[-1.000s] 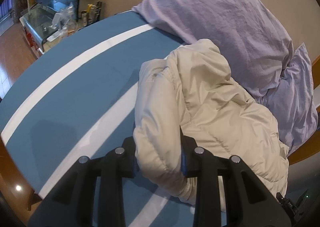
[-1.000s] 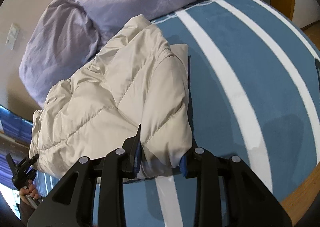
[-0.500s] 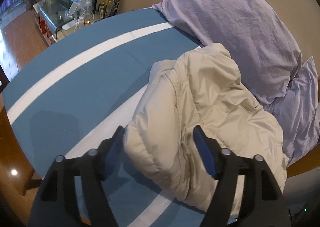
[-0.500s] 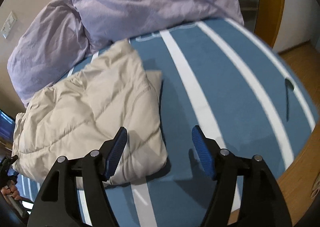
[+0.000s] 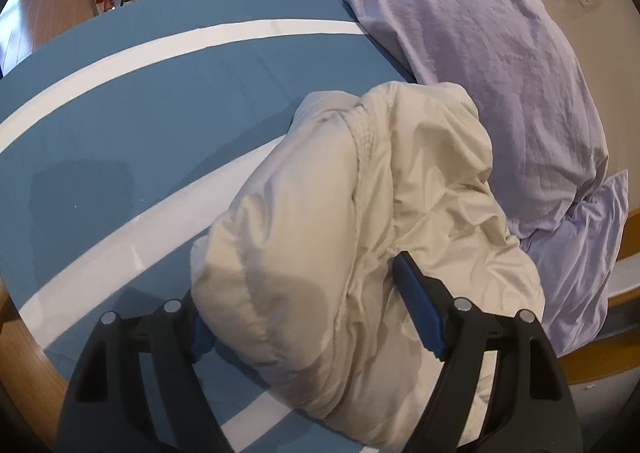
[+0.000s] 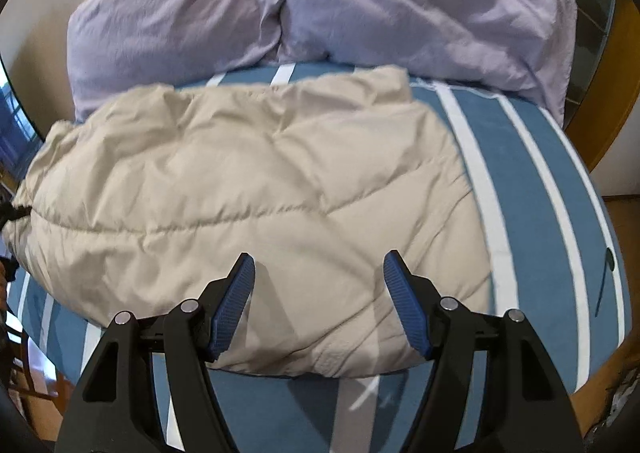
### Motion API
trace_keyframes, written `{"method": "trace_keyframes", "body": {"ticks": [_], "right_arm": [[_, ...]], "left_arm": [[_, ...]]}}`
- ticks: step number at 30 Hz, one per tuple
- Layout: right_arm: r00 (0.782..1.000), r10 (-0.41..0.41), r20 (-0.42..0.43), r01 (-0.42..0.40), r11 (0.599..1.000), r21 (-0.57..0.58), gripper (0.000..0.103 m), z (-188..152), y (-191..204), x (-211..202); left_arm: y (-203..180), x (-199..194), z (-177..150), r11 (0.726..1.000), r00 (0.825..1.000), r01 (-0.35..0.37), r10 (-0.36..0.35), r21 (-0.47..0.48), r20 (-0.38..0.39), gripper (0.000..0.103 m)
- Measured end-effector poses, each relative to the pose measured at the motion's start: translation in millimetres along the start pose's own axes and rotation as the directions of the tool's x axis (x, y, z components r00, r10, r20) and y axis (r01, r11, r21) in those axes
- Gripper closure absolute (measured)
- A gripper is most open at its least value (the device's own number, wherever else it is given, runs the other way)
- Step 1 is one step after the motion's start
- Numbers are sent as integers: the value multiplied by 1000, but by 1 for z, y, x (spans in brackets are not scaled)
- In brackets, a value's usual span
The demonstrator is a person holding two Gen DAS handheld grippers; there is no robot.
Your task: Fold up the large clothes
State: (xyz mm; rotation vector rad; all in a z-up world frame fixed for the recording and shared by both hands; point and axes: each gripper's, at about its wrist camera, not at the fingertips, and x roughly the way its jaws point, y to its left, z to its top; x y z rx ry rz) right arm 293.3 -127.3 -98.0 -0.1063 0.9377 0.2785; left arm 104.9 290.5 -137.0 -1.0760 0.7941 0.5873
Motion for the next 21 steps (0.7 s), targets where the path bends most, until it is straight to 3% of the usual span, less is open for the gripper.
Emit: {"method": "trace_keyframes", "body": {"ticks": [4,7,12,18,21], "right_arm": [[1000,-4,-15,4,1000,1,34,-6,1,7],[1000,-19,-22,18,1000,-15,31,-9,4,12],[998,-51,-22,50,998,-46,28,-15,11,20],[999,-44,-27,43,998,-52,28,-15,9,24],[999,-37,-28,36,998,-52,28,-15,8,26]], "left_arm": [[-2,0,1,1000,1000,1,-1,-14,9,30],[-3,0,1,1000,1000,3,-3,-24,19,40],[-11,-8,1,999,998,46,-45,-13,39,70],[-42,-38,2,988,986,146,-149,38,74,77],[-75,-60,-4,968,967,229,-238,105,86,78]]}}
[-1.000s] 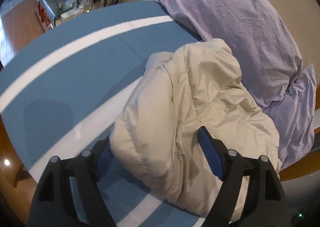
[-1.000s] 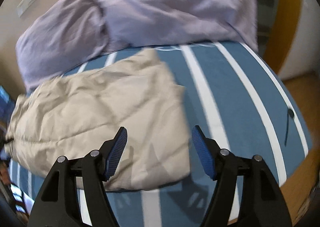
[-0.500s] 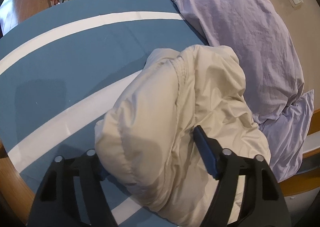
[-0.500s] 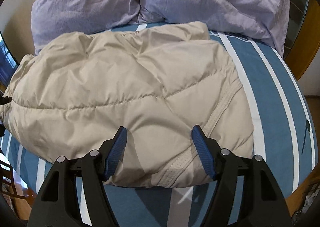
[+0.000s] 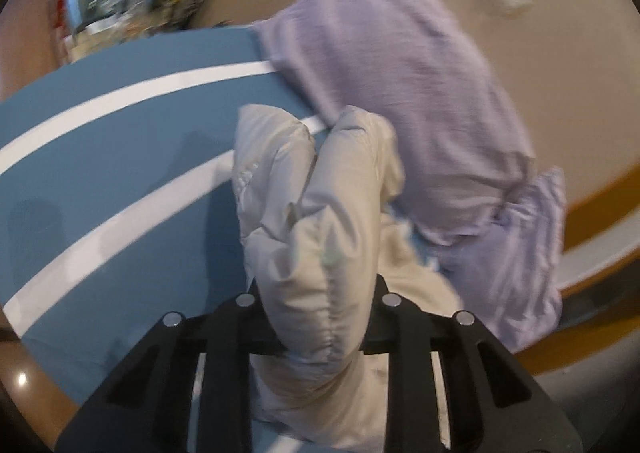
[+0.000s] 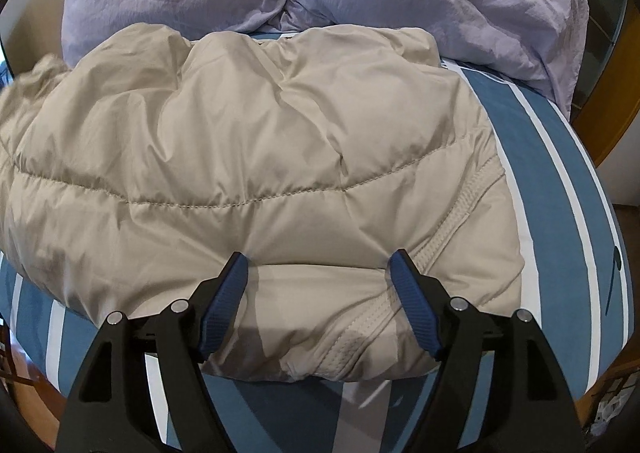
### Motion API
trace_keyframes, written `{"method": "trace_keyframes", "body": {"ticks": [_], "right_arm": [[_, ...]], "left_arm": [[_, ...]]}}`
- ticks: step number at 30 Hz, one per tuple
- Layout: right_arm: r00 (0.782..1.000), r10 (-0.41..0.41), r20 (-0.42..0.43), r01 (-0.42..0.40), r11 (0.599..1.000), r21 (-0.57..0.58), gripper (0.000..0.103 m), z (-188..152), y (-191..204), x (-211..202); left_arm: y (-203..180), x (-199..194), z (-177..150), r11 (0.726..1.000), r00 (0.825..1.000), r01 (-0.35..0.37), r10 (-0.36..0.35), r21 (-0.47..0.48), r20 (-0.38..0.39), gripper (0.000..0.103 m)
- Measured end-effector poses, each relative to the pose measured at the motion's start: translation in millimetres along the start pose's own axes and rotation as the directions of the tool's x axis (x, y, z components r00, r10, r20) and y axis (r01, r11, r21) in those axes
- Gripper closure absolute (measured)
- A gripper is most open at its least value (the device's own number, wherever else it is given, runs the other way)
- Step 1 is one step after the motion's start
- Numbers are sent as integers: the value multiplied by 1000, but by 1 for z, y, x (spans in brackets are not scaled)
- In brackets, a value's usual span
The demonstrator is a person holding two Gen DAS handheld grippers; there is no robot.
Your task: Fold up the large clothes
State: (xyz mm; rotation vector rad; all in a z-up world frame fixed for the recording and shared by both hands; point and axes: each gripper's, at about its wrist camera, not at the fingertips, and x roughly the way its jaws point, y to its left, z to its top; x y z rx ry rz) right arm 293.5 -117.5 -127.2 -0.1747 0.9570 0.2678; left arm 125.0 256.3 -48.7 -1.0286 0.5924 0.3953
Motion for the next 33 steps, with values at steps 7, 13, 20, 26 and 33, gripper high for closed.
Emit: {"method": "trace_keyframes", "body": {"ticks": [7,13,20,26,33], "right_arm": [[1000,16,-3,-16,1000,0,27,1,-2,2],[999,32,-2,-32,999,6,27,2,-7,3],[998,57,2,-57,998,16,27,3,-13,0],[996,86,6,-86,996,28,27,4,-20,-6],[996,75,40,-77,996,52,27,-2,-34,-22]], "left_arm": [[-104,-20,-29,964,985,173,-171,202,-30,78],[-177,-16,-74,891,959,281,-250,357,-132,78],[-230,7,-127,812,932,351,-255,466,-259,78],[-247,28,-160,771,915,374,-217,516,-340,78],[-268,51,-197,715,900,390,-161,581,-406,78]]}}
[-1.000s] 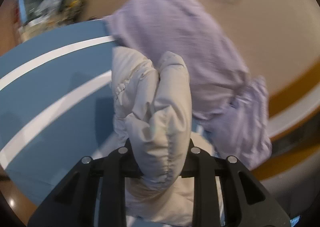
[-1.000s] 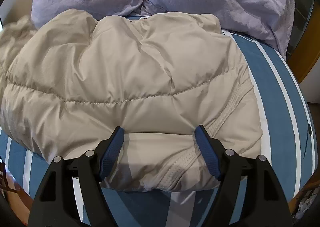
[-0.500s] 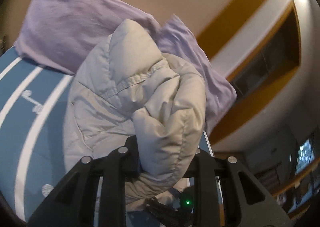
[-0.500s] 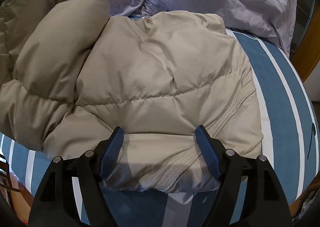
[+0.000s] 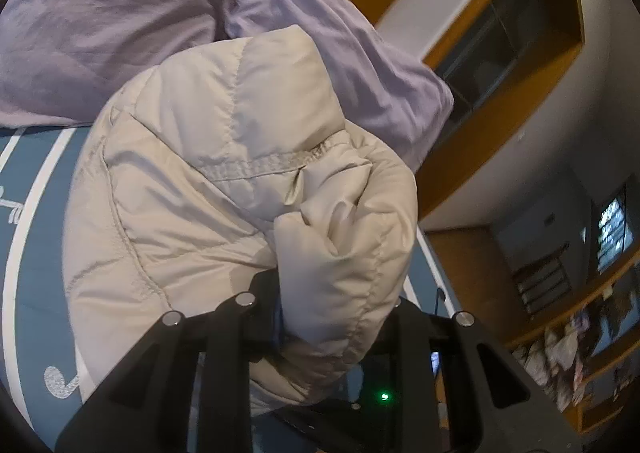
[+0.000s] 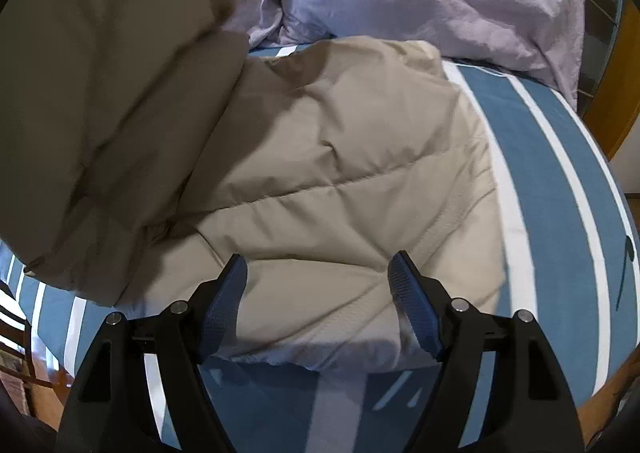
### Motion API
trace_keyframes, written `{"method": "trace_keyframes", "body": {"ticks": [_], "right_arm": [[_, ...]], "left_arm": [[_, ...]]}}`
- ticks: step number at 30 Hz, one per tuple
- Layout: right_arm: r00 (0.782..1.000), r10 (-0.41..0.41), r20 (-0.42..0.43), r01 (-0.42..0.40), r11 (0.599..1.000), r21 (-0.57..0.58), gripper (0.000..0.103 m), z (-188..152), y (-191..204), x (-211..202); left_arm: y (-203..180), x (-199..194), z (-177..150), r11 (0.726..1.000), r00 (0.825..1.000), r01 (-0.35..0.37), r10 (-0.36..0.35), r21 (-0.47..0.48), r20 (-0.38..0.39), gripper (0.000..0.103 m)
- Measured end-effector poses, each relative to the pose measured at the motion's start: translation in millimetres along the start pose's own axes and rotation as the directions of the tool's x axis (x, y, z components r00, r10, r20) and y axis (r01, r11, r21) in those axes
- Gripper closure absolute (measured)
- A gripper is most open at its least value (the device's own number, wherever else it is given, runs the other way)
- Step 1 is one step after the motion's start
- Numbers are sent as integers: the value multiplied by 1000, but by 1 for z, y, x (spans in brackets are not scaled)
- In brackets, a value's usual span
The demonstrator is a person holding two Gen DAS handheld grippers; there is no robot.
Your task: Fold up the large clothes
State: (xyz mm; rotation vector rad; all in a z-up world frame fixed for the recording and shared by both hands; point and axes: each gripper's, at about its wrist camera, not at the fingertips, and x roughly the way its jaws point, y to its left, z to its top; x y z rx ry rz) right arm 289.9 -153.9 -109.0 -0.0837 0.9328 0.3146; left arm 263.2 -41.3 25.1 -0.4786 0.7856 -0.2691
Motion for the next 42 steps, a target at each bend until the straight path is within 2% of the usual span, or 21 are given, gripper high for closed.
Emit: {"method": "trace_keyframes", "body": {"ticks": [6,13,16,17,21,23,28,33,39,42], "right_arm": [[994,-102,45,101,995,23,27,-11,-22,-23],[982,-187,22,180,969,166,26,-32,-75,-41],[978,-207,6,201,954,223,26,-38,-94,-47],[977,-212,3,205,950,234,26,-39,-99,-49],[974,-228,6,218,936,276,26,-42,-115,-59],[973,-231,16,217,933,286,26,-41,-119,-64],[973,-228,43,206,933,295,26,-39,-124,-74],[975,-214,53,190,937,293,26,-30,-129,-74],[979,-193,60,170,947,274,25,-25,-124,-75],[981,-185,59,164,951,263,22,-25,-122,-73]], "left_arm": [[-26,36,-23,995,996,-14,22,97,-82,77],[-49,79,-39,982,983,-54,84,179,-165,75],[-52,85,-43,977,979,-73,108,200,-172,73],[-55,85,-44,974,979,-82,119,212,-167,70],[-67,80,-46,971,983,-69,105,230,-148,31],[-73,72,-49,964,986,-80,115,253,-125,25],[-81,40,-49,960,993,-77,99,268,-68,22],[-71,5,-42,964,993,-118,121,236,3,21],[-39,-12,-33,950,968,-249,243,190,54,21],[-18,-17,-34,928,944,-331,325,171,62,21]]}}
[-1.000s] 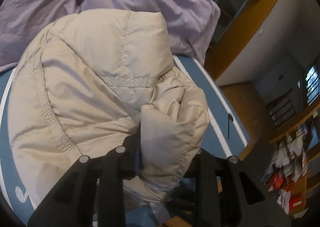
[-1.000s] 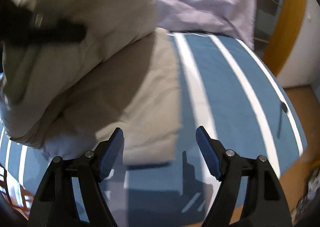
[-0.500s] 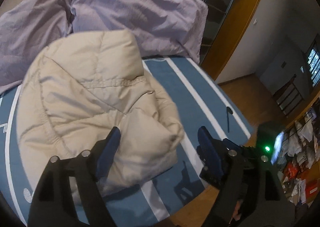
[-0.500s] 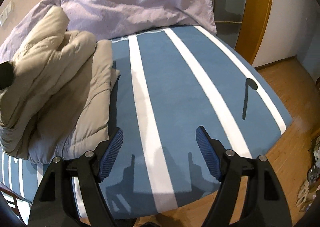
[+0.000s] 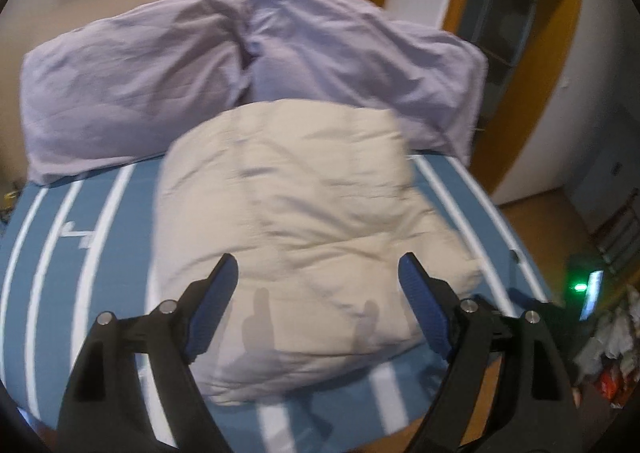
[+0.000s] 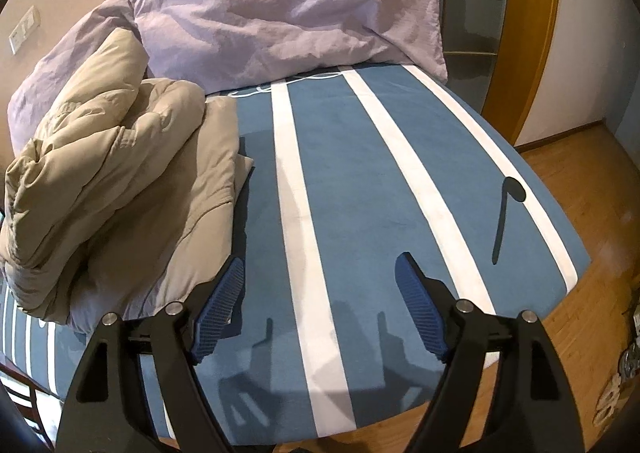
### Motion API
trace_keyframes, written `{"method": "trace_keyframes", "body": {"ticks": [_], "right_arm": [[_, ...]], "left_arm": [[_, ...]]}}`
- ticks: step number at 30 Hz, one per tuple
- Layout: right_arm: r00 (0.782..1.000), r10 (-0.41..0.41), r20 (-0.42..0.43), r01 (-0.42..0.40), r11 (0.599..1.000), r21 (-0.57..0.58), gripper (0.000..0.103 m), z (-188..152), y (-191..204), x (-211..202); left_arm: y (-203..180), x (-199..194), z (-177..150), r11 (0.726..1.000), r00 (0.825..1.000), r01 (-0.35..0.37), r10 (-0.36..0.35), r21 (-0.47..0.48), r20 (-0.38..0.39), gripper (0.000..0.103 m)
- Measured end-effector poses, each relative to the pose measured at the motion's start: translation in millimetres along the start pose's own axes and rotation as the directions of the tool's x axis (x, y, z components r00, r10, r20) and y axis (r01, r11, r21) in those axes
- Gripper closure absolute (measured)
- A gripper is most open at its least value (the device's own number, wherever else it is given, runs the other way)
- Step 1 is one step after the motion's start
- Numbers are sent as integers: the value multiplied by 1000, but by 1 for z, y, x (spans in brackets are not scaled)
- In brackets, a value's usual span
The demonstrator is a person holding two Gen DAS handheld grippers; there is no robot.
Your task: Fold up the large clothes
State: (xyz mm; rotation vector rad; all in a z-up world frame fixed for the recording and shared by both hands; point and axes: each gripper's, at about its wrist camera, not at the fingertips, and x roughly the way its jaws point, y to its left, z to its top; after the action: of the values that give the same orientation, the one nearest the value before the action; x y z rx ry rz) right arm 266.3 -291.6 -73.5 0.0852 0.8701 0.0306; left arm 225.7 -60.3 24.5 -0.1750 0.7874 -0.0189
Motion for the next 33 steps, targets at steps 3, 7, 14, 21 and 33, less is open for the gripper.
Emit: {"method": "trace_keyframes", "body": {"ticks": [3,7,14,21,33], "right_arm": [[1000,2,-9,-2,1000,-5,22,-2,0,2],[1000,0,-18,0,1000,1,22,-2,-2,4],[1000,15,-3,-15,1000,19,22,6,-5,-2],[997,73,31,-74,997,15,24,21,9,-13],[977,211,36,-206,972,-111,66,35,75,-18]], "left_arm": [[14,7,-5,998,998,-56,56,-9,-13,21],[25,27,-17,996,994,-82,80,-38,-68,21],[17,50,-30,997,993,-47,41,-54,-108,21],[4,68,-39,999,991,-25,21,-26,-132,21],[-7,82,-45,999,988,5,2,47,-152,21]]}}
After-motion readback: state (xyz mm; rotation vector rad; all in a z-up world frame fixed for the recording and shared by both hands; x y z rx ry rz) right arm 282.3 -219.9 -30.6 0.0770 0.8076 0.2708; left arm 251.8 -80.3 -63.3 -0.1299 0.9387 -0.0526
